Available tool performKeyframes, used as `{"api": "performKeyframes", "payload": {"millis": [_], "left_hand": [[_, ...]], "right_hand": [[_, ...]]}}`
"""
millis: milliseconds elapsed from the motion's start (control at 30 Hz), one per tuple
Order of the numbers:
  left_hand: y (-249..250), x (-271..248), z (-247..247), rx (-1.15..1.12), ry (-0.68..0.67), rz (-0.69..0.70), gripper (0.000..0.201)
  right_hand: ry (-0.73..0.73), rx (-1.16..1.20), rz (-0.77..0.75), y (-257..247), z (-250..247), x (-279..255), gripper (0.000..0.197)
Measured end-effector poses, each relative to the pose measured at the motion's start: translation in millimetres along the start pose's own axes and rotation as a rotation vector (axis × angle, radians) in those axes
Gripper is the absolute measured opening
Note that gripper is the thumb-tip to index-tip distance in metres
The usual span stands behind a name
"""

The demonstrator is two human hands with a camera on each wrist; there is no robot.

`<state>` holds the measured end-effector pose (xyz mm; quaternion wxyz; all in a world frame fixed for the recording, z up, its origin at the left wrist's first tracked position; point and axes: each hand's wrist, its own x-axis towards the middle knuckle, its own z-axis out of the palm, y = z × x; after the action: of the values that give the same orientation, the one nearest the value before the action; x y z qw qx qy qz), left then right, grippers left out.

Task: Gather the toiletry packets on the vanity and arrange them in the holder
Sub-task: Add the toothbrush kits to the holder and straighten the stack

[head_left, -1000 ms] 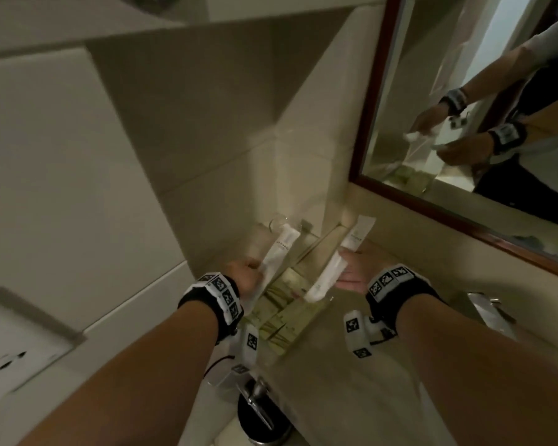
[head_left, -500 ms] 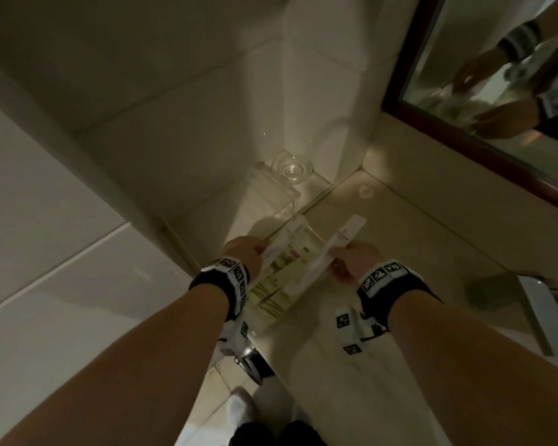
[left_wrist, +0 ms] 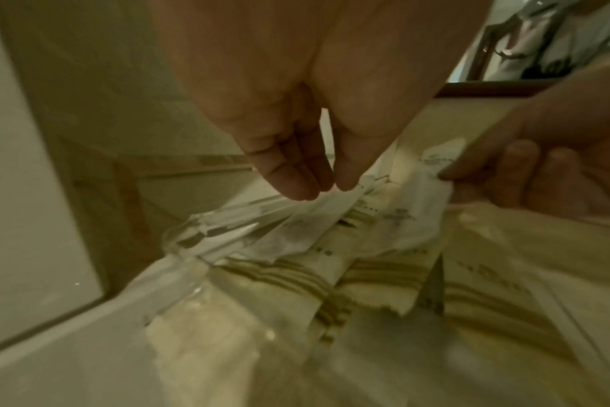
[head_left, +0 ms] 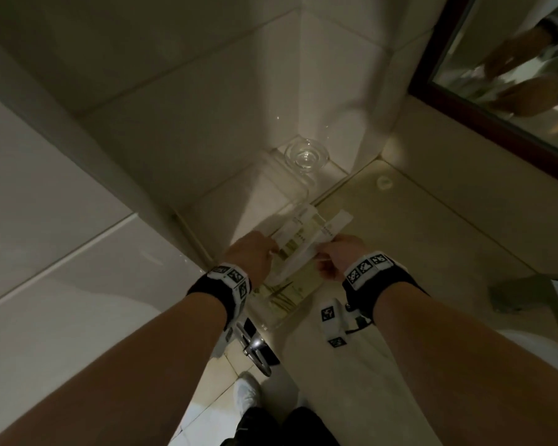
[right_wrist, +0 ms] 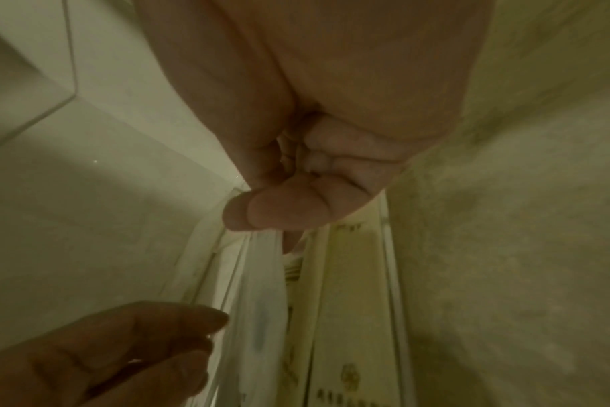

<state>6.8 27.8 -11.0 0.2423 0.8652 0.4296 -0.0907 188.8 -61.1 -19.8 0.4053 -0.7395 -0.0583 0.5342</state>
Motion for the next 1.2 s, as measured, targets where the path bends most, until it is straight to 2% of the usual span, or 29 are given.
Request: {"api": "performKeyframes", "payload": {"millis": [133,233,300,367,467,567,700,833,900,1033,1200], "left_hand": [[-15.3,-15.3,14.1,0.012,-0.029,0.037,0.039],[-22.3,-22.5,23.1,0.017,-0.026,0.053,0.04],[-26.2,-23.9,28.6,0.048,-0.009,0.089,0.042],[-28.8,-25.5,32.1,0.088,0.005,0.095,0.044],[-29.1,-27.1,34.7,0.115,0.019,0.078,0.047],[-30.6,-29.3,36.3,0.125,0.05,0.076,0.047],[-32.7,-35.1,37.4,0.114,0.056,0.075,0.044],[-35.4,-37.9,42.1,0.112,0.109,0.049,0.047],[-35.6,-37.4,44.1,0.105,0.138,0.047,0.048],[-33.8,-35.7,47.8,0.077,0.164,0.039,0.049],[-32.0,-33.7,49.0,-0.001,0.198,0.0,0.05]], "right_hand": [[-0.045,-0.054,0.024,-3.7,21.1,0.7,0.008],[-0.077,-0.106,0.117,-9.8,33.3,1.5,0.011],[-0.088,-0.216,0.141,-11.6,32.5,5.5,0.011],[-0.074,-0.376,0.032,-12.8,23.8,10.3,0.008],[0.067,-0.591,-0.187,-18.8,6.4,17.8,0.014],[0.182,-0.697,-0.256,-28.4,1.7,21.8,0.028],[0.143,-0.866,-0.329,-29.6,2.2,23.2,0.038],[0.115,-1.023,-0.435,-19.3,4.6,27.5,0.039],[0.091,-1.12,-0.407,-18.0,5.4,26.6,0.039],[0.122,-1.069,-0.41,-20.3,1.4,30.1,0.038],[0.182,-0.839,-0.399,-29.2,0.0,42.9,0.02]]}}
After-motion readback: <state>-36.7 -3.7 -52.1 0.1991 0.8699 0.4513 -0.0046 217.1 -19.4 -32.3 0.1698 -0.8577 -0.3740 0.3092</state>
